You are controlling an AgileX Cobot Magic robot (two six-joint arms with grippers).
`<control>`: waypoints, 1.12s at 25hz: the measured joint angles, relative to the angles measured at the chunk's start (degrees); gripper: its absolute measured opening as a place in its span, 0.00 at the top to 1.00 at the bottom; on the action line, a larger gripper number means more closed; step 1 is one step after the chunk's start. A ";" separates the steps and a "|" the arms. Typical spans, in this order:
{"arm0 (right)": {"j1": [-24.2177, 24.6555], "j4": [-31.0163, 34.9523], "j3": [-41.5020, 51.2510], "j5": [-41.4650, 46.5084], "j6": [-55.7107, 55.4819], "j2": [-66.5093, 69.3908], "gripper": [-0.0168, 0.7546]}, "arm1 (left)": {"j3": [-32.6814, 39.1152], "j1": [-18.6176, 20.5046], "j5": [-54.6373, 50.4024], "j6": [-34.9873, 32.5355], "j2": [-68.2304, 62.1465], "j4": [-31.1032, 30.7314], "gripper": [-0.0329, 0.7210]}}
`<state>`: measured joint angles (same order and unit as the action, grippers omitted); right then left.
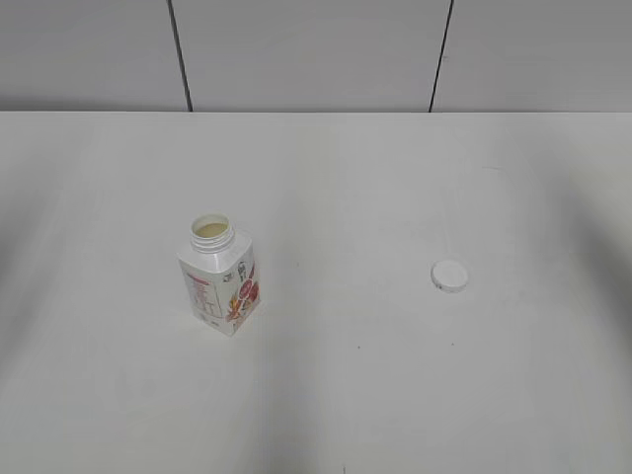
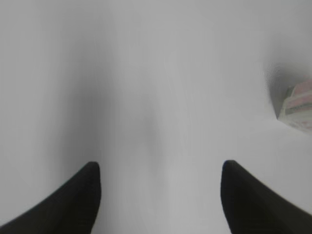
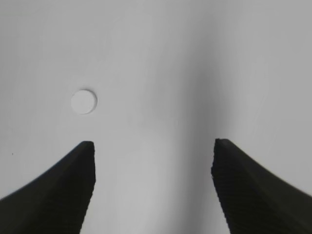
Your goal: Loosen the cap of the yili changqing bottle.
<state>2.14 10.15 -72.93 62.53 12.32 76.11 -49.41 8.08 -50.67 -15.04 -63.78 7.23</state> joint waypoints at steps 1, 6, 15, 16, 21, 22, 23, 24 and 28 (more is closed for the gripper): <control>0.00 0.00 1.66 -0.35 0.00 -1.73 0.22 | 1.55 0.00 -0.01 0.50 2.38 0.00 0.33; 0.00 0.00 7.55 -0.63 0.04 -8.42 0.22 | 8.06 0.00 -5.09 4.08 14.57 -2.54 0.33; 0.00 -1.12 9.63 4.71 0.04 -16.96 0.22 | 14.39 0.00 -14.78 11.89 41.60 -7.55 0.33; 0.00 -1.12 9.63 5.01 0.00 -17.95 0.22 | 14.95 0.00 -15.28 12.04 44.52 -7.62 0.33; 0.00 -1.35 9.65 5.34 -0.18 -22.34 0.22 | 16.77 0.00 -16.35 12.34 55.23 -7.69 0.33; 0.00 -1.35 9.70 5.34 -0.34 -23.27 0.22 | 16.84 0.00 -16.35 12.34 56.82 -7.69 0.33; 0.00 -1.35 9.75 5.34 -0.51 -24.16 0.22 | 16.91 0.00 -16.35 12.34 58.16 -7.69 0.33; 0.00 -1.35 9.82 5.40 -0.59 -25.02 0.22 | 16.97 0.00 -16.35 12.34 59.26 -7.69 0.33; 0.00 -1.33 10.58 5.72 -0.97 -29.73 0.22 | 17.45 -0.06 -14.78 12.28 61.73 -7.69 0.33</control>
<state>2.14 8.82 -62.35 68.24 11.36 46.37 -31.96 8.02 -65.44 -2.76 -2.05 -0.45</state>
